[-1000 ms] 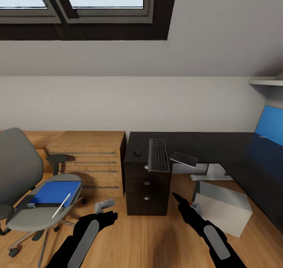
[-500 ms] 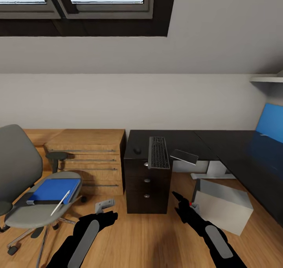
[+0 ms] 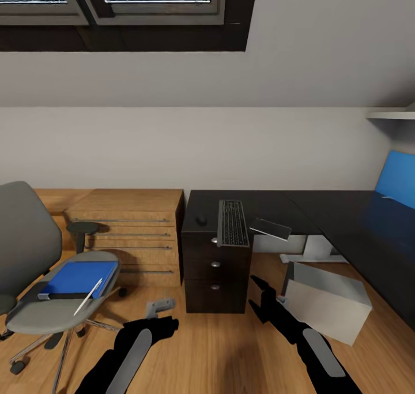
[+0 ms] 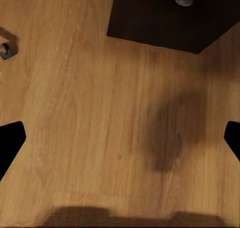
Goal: In the bedroom, organize the workspace by keeping the computer under the desk, ensuring the monitor is on the desk, placing the keyboard on the desk next to the monitor, placing the mouse on the desk next to the keyboard, moving the folder from the swivel chair onto the desk next to the mouse, stacking the notebook on top of the folder with the pen on top of the notebook, and positioning the swivel chair next to the desk.
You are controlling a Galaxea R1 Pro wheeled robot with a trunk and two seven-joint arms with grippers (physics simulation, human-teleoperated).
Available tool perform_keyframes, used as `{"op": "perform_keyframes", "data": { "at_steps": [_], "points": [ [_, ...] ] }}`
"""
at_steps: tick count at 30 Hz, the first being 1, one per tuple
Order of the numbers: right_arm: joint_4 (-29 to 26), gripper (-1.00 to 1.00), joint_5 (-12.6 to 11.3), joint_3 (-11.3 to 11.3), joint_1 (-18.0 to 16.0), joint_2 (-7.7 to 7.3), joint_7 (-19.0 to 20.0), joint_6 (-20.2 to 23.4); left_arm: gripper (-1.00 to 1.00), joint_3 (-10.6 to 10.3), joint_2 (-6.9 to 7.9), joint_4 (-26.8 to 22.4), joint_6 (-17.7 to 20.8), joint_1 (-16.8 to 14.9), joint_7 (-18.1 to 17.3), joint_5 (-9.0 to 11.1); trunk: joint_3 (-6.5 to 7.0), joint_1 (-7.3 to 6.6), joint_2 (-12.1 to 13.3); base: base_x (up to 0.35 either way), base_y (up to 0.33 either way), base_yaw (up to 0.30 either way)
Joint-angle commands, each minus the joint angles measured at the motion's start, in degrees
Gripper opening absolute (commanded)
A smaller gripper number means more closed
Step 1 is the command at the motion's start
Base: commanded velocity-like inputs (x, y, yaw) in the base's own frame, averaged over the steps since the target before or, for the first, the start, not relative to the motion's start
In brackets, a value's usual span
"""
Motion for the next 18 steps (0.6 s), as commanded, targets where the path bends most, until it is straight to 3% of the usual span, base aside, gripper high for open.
{"op": "perform_keyframes", "data": {
  "at_steps": [1,8,12,17,18],
  "points": [
    [0.0,1.00,-0.1,-0.1,0.0,0.04,0.1,0.3,1.00,-0.1,0.01,0.0,0.1,0.0,0.6,0.6,-0.06,0.00,0.0,0.093,0.000,0.000],
    [-0.2,1.00,0.2,0.0,-0.1,0.05,0.1,-0.4,1.00,-0.2,0.01,0.3,0.0,0.0,0.5,0.6,-0.06,0.00,0.0,0.237,0.000,0.000],
    [-0.3,1.00,0.4,0.0,-0.1,0.05,0.1,-1.8,1.00,-0.2,0.02,0.4,0.0,0.0,0.5,0.7,-0.06,0.00,0.0,0.079,0.000,0.000],
    [-0.2,1.00,5.9,0.1,-0.1,0.21,0.1,-7.9,1.00,-0.8,0.06,0.4,0.0,0.0,0.5,0.7,-0.06,0.00,0.0,0.181,0.000,0.000],
    [-0.1,1.00,8.3,0.1,-0.1,1.41,0.1,-10.8,1.00,-0.9,0.19,0.3,0.0,0.1,0.5,0.7,-0.06,0.00,0.0,0.036,0.000,0.000]
  ]
}}
